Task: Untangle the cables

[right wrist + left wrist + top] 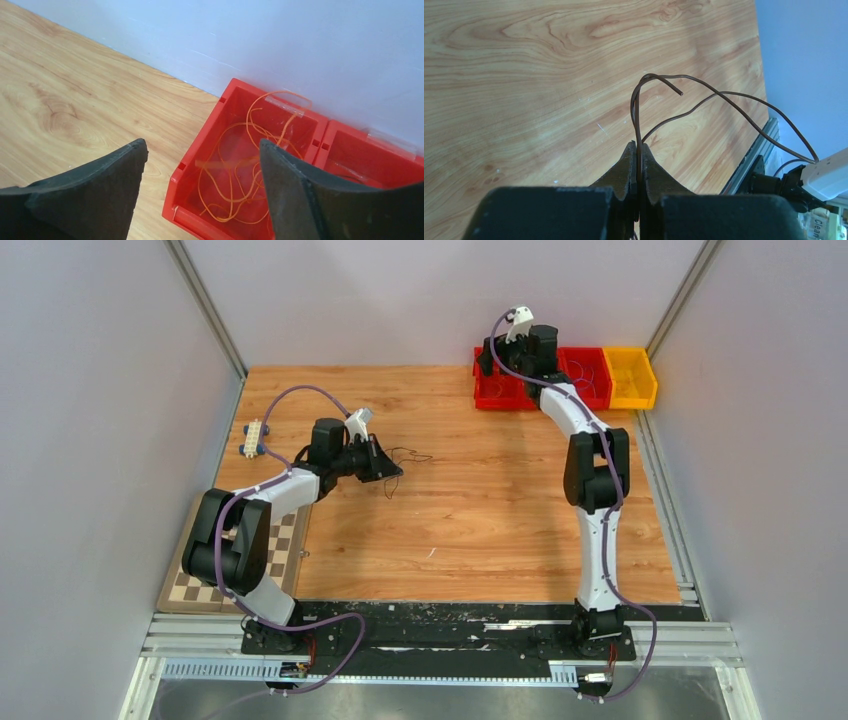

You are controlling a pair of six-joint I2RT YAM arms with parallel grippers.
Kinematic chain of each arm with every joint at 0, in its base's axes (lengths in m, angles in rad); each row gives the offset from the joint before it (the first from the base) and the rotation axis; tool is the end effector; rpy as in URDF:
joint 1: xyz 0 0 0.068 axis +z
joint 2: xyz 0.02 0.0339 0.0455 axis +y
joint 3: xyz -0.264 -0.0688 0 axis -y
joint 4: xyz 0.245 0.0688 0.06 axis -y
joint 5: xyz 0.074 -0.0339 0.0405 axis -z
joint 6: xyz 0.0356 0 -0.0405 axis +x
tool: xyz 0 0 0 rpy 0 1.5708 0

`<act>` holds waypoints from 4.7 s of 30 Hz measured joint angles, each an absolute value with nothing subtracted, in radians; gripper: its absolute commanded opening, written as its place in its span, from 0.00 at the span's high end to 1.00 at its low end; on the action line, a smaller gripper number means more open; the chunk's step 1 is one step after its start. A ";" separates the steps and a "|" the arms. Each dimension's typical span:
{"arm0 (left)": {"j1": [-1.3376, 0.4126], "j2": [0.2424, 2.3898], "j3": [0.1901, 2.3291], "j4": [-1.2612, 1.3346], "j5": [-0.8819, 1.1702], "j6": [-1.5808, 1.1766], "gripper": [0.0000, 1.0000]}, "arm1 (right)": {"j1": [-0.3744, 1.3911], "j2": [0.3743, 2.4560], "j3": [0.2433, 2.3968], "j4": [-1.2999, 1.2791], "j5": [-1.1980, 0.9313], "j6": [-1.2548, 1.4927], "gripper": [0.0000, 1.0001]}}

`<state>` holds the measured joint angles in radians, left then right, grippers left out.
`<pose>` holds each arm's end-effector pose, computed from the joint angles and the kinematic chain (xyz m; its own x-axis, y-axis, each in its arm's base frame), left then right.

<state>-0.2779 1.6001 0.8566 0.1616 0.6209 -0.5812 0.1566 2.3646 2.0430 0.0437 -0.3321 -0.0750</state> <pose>0.3162 -0.1117 0.1991 -0.8209 -0.2302 -0.5227 0.2870 0.6251 -0.7259 0.5545 0.0993 0.2485 -0.2360 -0.1090 -0.9656 -0.4761 0.8792 0.0171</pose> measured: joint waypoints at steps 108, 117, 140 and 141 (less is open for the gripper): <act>-0.345 1.463 1.094 -0.177 0.540 -0.180 0.00 | -0.146 2.464 2.149 0.096 -0.572 -0.068 1.00; -0.338 1.480 1.106 -0.205 0.540 -0.180 0.00 | -0.135 2.500 2.131 0.011 -0.535 -0.199 0.95; -0.322 1.443 1.130 -0.300 0.470 -0.166 0.00 | -0.094 2.381 2.090 -0.092 -0.478 -0.286 0.00; -0.315 1.444 1.147 -0.326 0.468 -0.165 0.00 | -0.094 2.347 2.082 -0.095 -0.479 -0.286 0.00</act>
